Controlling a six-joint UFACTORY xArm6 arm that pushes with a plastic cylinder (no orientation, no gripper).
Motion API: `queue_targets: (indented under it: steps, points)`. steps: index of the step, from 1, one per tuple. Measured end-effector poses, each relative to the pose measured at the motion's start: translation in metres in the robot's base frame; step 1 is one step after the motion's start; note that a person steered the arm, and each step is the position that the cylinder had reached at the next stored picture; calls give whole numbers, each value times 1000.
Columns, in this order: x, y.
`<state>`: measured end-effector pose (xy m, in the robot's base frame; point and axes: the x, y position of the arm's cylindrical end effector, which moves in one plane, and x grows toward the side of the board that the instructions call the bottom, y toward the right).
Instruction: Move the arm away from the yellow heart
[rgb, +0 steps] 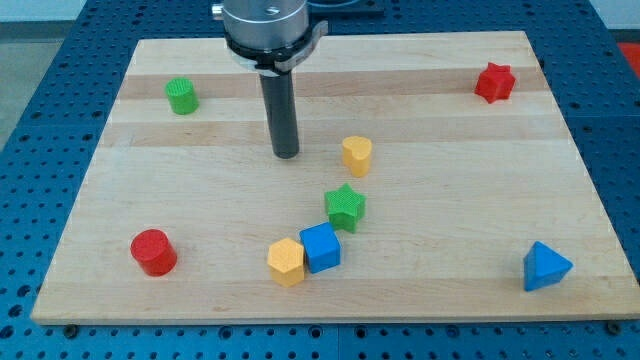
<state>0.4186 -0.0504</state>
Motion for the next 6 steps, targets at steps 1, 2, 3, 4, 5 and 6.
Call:
queue_targets:
  steps: [1, 2, 3, 4, 5, 6]
  points:
    - [0, 49]
    - [0, 50]
    - [-6, -3]
    - [14, -50]
    - [36, -50]
    - [29, -19]
